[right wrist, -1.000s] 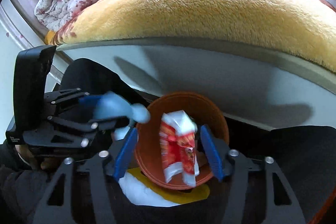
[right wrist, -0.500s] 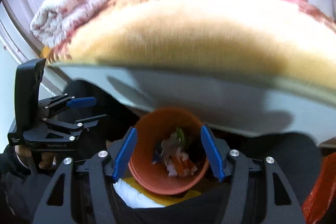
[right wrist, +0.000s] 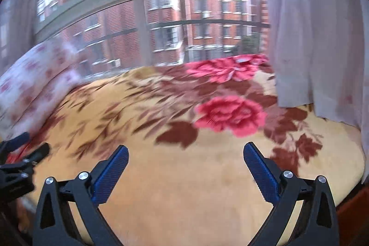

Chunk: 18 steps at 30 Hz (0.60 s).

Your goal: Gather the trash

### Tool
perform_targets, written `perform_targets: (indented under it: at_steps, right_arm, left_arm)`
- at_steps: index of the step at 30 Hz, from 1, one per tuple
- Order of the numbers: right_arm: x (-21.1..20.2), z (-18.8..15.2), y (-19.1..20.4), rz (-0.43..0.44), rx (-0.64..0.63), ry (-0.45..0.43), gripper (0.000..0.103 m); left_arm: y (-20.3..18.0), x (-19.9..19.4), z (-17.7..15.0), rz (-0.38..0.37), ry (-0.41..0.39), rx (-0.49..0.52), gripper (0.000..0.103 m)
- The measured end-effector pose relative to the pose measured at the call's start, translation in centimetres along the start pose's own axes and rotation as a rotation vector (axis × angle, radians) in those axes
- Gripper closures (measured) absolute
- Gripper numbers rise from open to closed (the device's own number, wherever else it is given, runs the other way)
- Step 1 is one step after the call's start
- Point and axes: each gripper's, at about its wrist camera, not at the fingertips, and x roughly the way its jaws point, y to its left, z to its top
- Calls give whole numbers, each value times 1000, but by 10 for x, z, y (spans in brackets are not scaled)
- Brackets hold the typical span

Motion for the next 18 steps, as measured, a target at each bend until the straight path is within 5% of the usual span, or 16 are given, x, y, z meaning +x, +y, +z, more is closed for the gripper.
perform_targets:
  at_steps: [6, 18]
  right_arm:
    - [53, -1, 8, -43, 42, 53, 5]
    - [98, -23, 19, -65, 22, 76, 5]
  left_arm:
    - [2, 65, 14, 2, 54, -35, 10]
    - [26, 129, -26, -4, 204, -122, 10]
